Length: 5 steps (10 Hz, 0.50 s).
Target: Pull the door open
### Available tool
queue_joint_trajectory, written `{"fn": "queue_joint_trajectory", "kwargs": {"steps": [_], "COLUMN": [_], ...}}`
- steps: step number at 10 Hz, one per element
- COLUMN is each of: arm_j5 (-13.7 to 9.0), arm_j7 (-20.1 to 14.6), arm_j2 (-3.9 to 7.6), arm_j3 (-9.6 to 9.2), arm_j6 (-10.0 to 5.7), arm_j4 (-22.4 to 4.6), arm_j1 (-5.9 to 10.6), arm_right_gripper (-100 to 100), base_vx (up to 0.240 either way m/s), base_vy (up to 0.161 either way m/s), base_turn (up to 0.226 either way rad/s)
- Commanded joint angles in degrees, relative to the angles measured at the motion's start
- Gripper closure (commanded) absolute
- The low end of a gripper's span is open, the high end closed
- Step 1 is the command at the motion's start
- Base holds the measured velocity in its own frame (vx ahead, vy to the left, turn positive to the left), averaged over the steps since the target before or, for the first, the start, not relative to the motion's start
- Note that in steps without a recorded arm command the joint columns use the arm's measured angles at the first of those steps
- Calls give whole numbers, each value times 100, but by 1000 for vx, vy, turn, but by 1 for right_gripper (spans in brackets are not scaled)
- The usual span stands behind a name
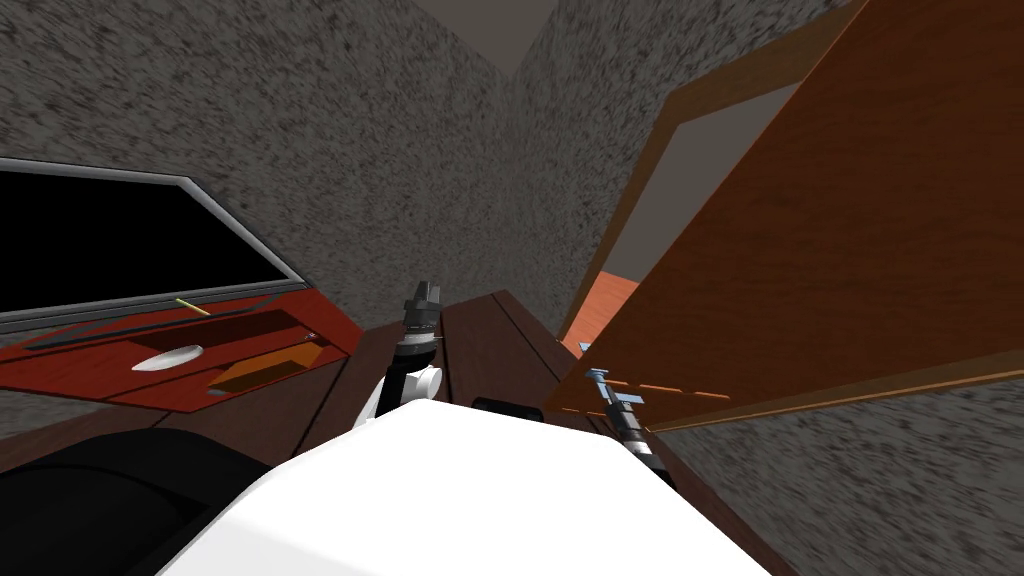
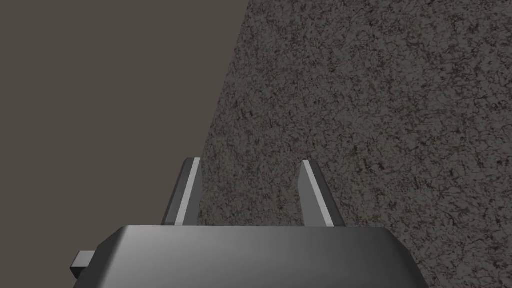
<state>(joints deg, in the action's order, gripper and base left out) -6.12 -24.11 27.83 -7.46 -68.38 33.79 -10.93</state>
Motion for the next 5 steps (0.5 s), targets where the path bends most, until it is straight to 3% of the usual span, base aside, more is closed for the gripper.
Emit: {"fn": "queue_joint_trajectory", "kwargs": {"steps": [1,5], "arm_j5": [0,-9], "arm_j7": [-11,-40], "arm_j2": [9,48], "arm_j3": [-13,-39], "arm_j6": [-52,-180], "arm_j4": [-38,-137], "arm_j1": [-1,-2], "arm_right_gripper": [100,100], "base_vx": [-198,-205], "base_vy": [-68,-77], "base_turn": [184,167]}}
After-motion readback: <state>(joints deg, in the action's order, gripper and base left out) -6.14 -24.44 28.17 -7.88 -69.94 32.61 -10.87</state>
